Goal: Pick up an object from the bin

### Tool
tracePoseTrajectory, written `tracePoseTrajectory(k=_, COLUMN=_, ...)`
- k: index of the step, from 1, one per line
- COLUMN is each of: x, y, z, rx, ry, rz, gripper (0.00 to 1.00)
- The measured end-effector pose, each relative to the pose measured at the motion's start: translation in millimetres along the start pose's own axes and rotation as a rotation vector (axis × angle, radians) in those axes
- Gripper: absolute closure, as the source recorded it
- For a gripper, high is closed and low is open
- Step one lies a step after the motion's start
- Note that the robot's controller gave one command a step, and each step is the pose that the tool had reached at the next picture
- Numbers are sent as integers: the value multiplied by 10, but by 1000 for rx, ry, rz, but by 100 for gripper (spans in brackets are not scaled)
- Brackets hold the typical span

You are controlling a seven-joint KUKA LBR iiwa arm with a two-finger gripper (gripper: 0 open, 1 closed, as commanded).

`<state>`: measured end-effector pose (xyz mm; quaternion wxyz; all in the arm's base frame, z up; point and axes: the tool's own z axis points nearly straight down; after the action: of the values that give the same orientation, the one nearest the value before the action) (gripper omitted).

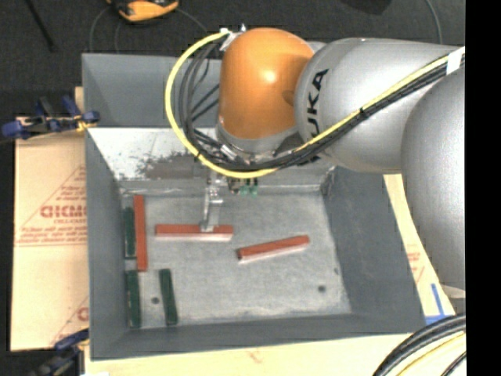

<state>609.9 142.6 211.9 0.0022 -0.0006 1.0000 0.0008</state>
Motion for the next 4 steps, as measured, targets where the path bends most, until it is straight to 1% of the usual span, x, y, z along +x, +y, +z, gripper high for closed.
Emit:
tracePoseTrajectory(k=1, x=51, y=-109, z=846, rx=-1, ry=-3, rz=30, gripper=0)
tracePoseTrajectory(k=2, x=95, y=-141, z=1126, rx=1, ry=5, rz=37, gripper=0)
tracePoseTrajectory(k=3, x=-20, y=-123, z=664, rx=0, ry=-4, rz=132, gripper=0)
tracePoseTrajectory(k=4, x=23, y=-184, z=1307, rx=-1, ry=-4, rz=144, gripper=0)
